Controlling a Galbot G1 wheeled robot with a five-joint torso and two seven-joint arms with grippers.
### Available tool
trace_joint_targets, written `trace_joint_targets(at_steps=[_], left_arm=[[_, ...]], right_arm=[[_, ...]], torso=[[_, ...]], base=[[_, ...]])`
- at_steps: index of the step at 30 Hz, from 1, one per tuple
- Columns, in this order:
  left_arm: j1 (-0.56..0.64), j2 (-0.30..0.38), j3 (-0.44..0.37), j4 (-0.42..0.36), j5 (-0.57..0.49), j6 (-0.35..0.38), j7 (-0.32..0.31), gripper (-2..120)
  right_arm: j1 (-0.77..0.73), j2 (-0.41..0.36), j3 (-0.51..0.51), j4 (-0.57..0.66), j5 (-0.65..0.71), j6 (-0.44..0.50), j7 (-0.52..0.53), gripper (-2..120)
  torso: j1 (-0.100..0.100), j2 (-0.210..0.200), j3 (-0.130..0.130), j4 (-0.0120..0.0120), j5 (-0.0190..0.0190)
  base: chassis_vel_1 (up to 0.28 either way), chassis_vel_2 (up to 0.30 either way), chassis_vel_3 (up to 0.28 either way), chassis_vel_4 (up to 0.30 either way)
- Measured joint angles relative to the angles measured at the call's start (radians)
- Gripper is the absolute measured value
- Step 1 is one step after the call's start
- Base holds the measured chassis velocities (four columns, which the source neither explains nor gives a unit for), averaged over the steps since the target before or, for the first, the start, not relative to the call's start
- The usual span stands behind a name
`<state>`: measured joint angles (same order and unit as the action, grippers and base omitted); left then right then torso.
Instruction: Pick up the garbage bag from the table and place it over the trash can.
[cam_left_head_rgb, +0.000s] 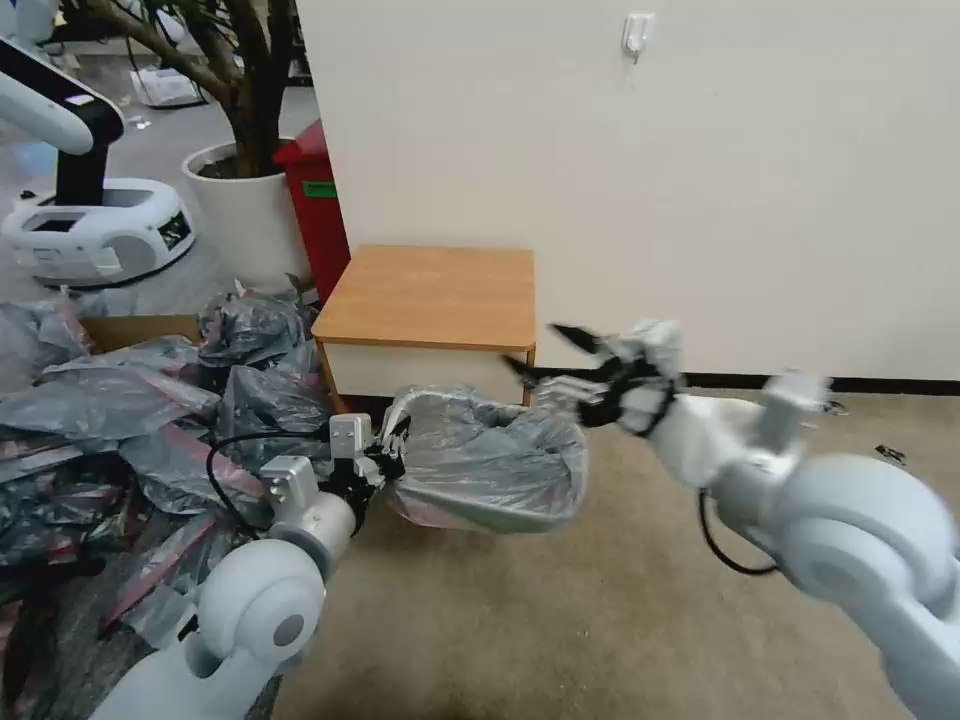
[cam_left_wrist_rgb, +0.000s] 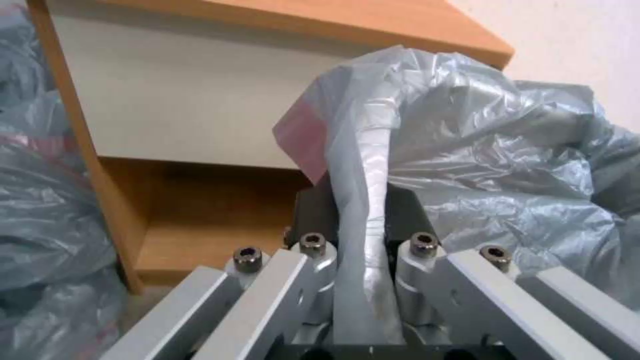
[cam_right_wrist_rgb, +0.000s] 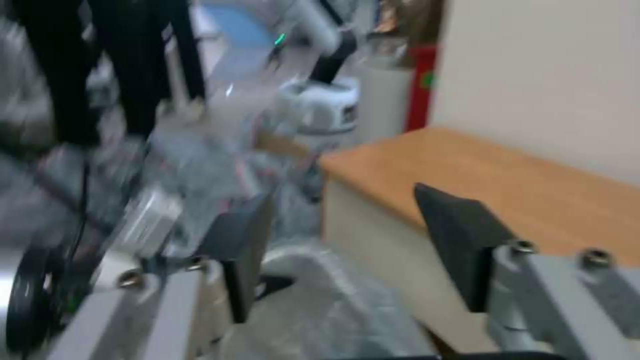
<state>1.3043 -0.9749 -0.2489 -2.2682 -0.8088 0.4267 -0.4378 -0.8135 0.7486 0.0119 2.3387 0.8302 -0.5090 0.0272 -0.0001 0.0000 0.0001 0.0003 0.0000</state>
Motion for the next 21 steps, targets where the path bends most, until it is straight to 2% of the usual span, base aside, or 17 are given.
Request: trace_joint_targets(at_steps=[3,5,7,9,11,14,21], left_arm=[[-0.003,0.001,0.017,0.000,0.017,0.002,0.002,7],[-0.008,0.000,0.026,0.000,0.032,0.003,0.004,7],[-0.010,0.000,0.029,0.000,0.041,0.003,0.006,7],[-0.012,0.000,0.033,0.000,0.064,0.004,0.016,7],[-0.012,0.001,0.033,0.000,0.069,0.003,0.018,7],[-0.006,0.002,0.032,-0.007,0.110,-0.001,0.042,7],[-0.003,-0.002,0.035,-0.021,0.149,-0.006,0.066,7]], right_arm=[[0.094,0.024,-0.167,-0.035,-0.087,-0.053,0.000,43],[0.134,0.040,-0.227,-0.054,-0.116,-0.094,-0.001,32],[0.156,0.048,-0.254,-0.065,-0.129,-0.120,-0.002,30],[0.200,0.058,-0.304,-0.087,-0.148,-0.180,-0.002,20],[0.208,0.058,-0.314,-0.091,-0.152,-0.188,-0.002,18],[0.249,0.043,-0.373,-0.111,-0.194,-0.204,0.006,2],[0.277,0.016,-0.434,-0.126,-0.233,-0.205,0.042,0]], torso=[[0.000,0.000,0.000,-0.0003,0.0000],[0.000,0.000,0.000,-0.0003,-0.0001],[0.000,0.000,0.000,-0.0003,0.0000],[0.000,0.000,0.000,-0.0001,-0.0001],[0.000,0.000,0.000,-0.0002,-0.0001],[0.000,0.000,0.000,-0.0003,-0.0001],[0.000,0.000,0.000,-0.0004,0.0001]], base=[[0.000,0.000,0.000,0.000],[0.000,0.000,0.000,0.000],[0.000,0.000,0.000,0.000],[0.000,0.000,0.000,0.000],[0.000,0.000,0.000,0.000],[0.000,0.000,0.000,0.000],[0.000,0.000,0.000,0.000]])
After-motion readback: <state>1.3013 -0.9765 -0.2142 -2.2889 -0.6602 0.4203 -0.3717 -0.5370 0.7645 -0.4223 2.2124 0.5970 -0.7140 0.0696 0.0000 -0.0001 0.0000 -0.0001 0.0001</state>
